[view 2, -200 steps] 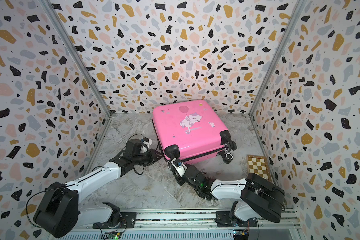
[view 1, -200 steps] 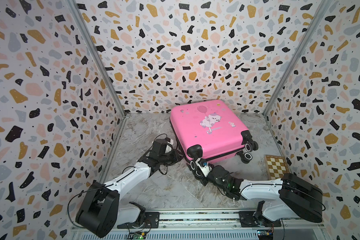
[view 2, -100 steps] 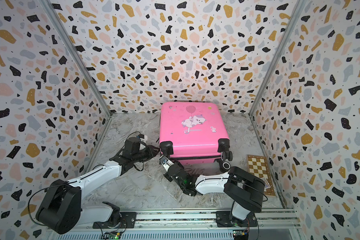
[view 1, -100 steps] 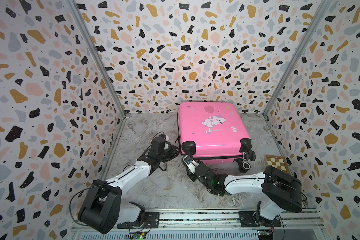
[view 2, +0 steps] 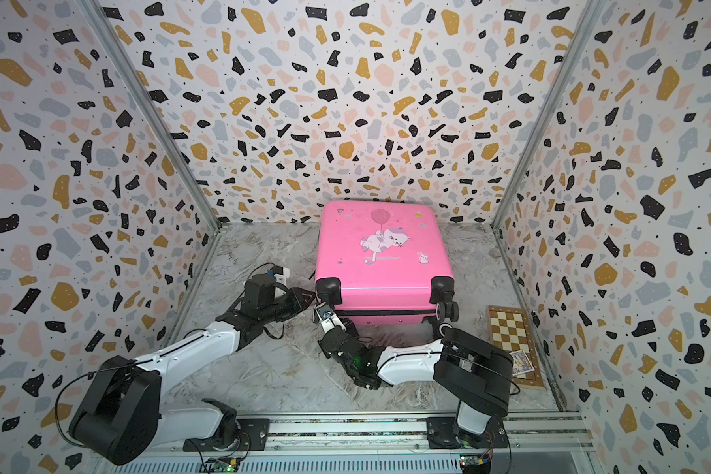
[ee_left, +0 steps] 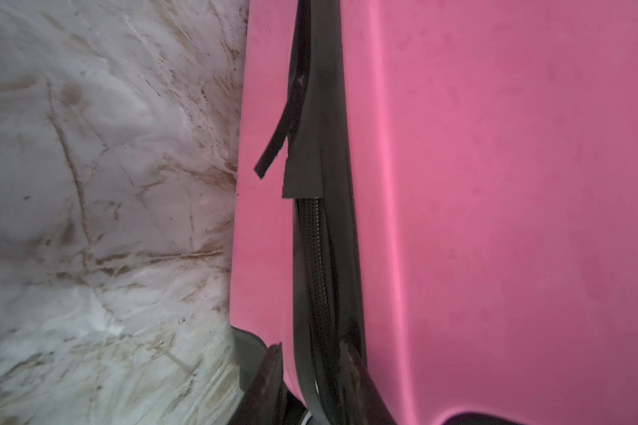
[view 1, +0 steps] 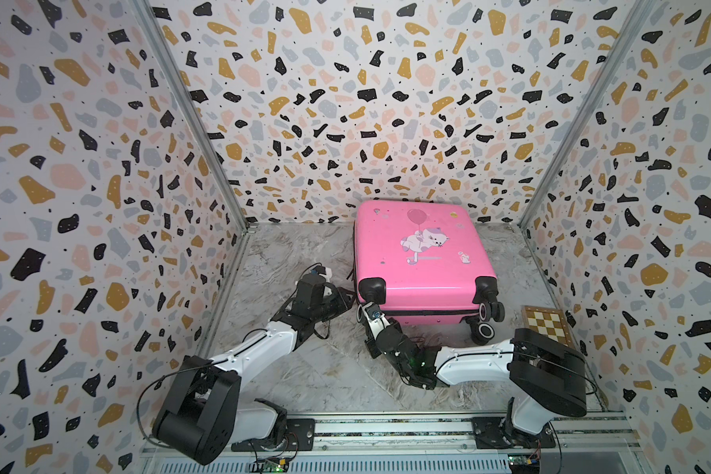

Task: Open the suitcase zippers
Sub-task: Unzip the zipper on the suitcase.

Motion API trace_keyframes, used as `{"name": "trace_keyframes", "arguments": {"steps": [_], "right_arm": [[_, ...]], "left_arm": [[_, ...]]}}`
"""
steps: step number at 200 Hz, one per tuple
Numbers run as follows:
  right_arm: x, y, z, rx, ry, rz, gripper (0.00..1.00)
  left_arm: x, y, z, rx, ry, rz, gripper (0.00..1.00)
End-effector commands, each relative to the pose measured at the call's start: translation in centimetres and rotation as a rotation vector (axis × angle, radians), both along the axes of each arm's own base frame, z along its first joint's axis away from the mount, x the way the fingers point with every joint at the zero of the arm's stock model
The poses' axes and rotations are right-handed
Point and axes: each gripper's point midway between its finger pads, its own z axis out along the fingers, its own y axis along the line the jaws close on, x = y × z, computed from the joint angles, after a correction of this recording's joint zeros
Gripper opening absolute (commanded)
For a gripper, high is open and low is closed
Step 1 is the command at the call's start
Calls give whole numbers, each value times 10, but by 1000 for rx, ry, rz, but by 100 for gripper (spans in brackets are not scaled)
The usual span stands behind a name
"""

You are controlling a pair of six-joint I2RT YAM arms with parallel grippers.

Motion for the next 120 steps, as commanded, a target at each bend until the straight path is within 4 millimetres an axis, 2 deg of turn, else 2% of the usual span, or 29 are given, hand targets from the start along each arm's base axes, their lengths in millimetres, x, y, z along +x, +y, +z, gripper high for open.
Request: {"name": "trace_keyframes", "arguments": {"steps": [1, 36, 57, 90, 120], "right_arm": [[-24, 43, 3, 104, 108, 192, 0], [-32, 53, 17, 157, 85, 283, 0], [-50, 55, 27, 167, -10, 371, 0], [-66, 54, 21, 90, -100, 451, 0], [-73, 42, 13, 3, -172, 492, 0]], "left_arm": [[-58, -58, 35, -169, -24, -351, 29], [-63, -57, 40, -174, -43, -360, 29], [-65, -55, 41, -146, -43, -367, 29], [-76, -60, 48, -160, -44, -434, 29], [-91, -62, 56, -166, -46, -510, 29]]}}
